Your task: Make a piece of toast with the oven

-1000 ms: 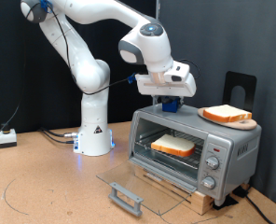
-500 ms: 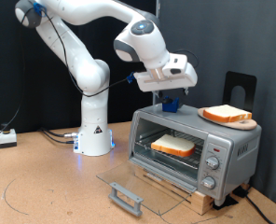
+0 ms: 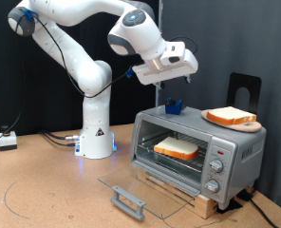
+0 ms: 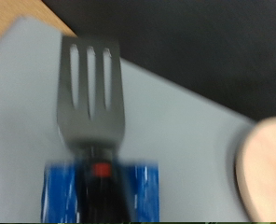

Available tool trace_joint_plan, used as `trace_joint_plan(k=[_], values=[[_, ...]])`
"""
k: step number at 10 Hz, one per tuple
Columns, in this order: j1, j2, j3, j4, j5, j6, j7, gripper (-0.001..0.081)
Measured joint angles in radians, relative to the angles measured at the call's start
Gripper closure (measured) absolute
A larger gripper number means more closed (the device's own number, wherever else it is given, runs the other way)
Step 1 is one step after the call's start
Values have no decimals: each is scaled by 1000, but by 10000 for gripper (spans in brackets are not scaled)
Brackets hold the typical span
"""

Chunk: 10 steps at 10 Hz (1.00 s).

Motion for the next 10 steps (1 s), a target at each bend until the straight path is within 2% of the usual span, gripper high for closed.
trace_joint_plan(k=[3, 7, 9, 10], values=[[-119, -3, -21, 2, -52, 34, 9, -3], [-250, -5, -69, 23, -114, 29, 9, -3], [-287, -10, -116, 50, -144, -9, -13, -3], [-282, -15, -141, 67, -146, -35, -27, -3]])
